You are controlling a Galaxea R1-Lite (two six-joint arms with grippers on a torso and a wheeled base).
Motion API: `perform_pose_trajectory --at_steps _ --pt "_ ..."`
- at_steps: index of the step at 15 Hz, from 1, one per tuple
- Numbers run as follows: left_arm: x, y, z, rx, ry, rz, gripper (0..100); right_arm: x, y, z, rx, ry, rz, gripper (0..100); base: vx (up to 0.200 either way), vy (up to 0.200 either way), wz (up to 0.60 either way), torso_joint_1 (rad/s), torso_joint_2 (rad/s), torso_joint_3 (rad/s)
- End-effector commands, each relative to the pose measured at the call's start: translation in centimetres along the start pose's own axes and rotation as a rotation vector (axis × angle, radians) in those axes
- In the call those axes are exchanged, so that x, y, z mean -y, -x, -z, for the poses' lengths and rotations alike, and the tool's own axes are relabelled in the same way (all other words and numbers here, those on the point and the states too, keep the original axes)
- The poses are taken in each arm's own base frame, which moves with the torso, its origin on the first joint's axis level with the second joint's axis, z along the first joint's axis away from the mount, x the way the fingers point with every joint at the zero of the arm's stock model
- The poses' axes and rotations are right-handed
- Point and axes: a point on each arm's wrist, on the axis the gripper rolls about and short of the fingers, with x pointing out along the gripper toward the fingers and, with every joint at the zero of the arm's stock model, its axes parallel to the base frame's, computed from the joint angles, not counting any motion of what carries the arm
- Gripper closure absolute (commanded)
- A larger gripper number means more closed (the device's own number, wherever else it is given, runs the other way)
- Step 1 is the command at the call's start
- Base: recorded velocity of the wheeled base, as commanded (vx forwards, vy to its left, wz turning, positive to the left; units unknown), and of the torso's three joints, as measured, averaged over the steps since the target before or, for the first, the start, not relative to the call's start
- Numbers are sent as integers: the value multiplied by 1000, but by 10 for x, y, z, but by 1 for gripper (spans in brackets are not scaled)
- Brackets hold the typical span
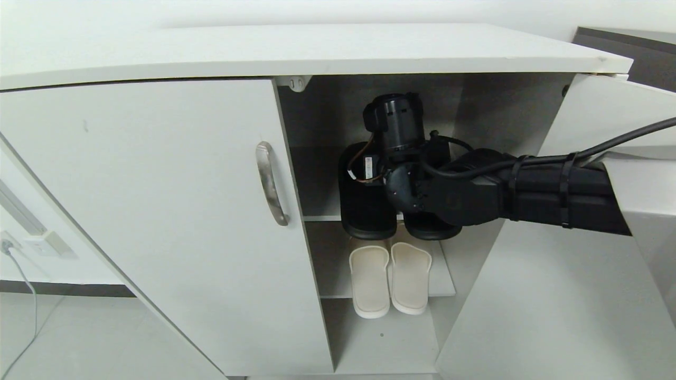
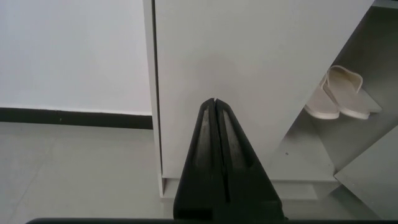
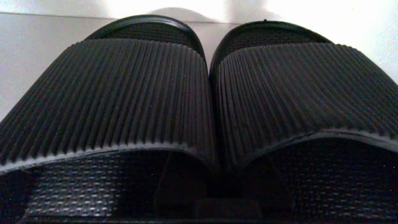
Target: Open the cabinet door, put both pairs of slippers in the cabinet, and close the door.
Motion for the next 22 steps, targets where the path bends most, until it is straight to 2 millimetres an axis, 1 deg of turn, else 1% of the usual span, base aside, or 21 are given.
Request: perform_pose_trajectory --at_steps 1,5,6,8,10,12,17,19,20,21,22 --pt "0 0 0 0 0 -1 100 -1 -3 4 -8 7 3 100 0 0 0 0 0 0" --pt "0 0 0 0 0 -1 100 -1 -3 6 -12 11 4 100 0 0 0 0 0 0" --pt "0 0 0 0 0 -1 100 -1 -3 6 -13 12 4 0 0 0 0 0 0 0" --pt "0 0 0 0 0 -1 100 0 -3 9 -22 19 6 0 0 0 0 0 0 0" --pt "0 0 0 0 0 -1 100 3 2 9 -31 28 4 0 0 0 0 0 0 0" --pt "0 0 0 0 0 -1 100 7 13 10 -43 31 -2 0 0 0 0 0 0 0" --pt "0 0 0 0 0 -1 100 21 64 1 -47 8 -58 0 0 0 0 0 0 0" --pt "0 0 0 -2 0 -1 100 26 89 1 -35 2 -102 0 0 0 0 0 0 0" --pt "0 0 0 0 0 -1 100 28 103 3 -33 5 -134 0 0 0 0 0 0 0" --pt "0 0 0 0 0 -1 100 29 104 3 -32 4 -135 0 0 0 0 0 0 0" --pt "0 0 0 0 0 -1 100 36 125 11 -37 14 -183 0 0 0 0 0 0 0"
